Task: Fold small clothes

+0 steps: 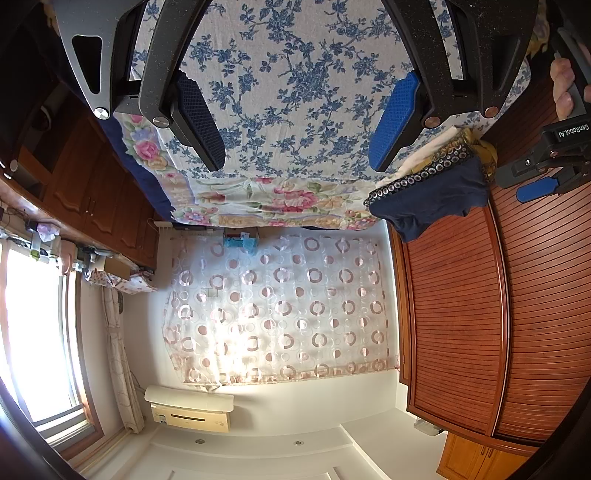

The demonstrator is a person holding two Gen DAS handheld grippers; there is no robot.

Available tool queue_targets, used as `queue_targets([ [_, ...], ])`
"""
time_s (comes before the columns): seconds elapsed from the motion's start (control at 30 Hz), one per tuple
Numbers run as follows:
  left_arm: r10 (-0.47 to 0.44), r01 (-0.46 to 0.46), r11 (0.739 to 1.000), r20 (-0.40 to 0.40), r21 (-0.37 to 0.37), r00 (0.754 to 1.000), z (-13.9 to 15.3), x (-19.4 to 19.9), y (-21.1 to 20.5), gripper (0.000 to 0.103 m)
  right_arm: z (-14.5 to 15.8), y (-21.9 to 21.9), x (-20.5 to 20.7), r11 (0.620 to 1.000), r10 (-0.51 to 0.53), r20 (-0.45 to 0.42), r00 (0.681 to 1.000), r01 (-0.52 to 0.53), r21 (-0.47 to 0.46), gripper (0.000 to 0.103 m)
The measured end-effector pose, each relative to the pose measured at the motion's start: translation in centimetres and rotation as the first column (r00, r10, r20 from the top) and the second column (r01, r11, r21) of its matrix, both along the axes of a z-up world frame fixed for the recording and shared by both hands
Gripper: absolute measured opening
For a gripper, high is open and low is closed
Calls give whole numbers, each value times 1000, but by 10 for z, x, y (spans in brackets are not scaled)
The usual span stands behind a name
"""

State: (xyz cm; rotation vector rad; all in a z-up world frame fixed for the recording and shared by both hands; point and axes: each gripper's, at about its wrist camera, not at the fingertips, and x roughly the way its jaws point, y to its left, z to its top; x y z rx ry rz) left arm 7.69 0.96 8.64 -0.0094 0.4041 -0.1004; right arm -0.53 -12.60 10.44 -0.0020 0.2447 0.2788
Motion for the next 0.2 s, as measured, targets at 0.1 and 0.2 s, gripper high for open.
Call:
queue_targets([
  [0.1, 1, -1, 1000, 1, 0, 1000, 0, 0, 0, 82, 0, 0, 0, 1000, 0, 0, 1000, 0, 0, 82],
  [0.2, 0, 0, 1000, 1, 0, 1000, -1, 0, 0, 82, 0, 0, 0, 1000, 0, 1, 1000, 0, 0, 82],
])
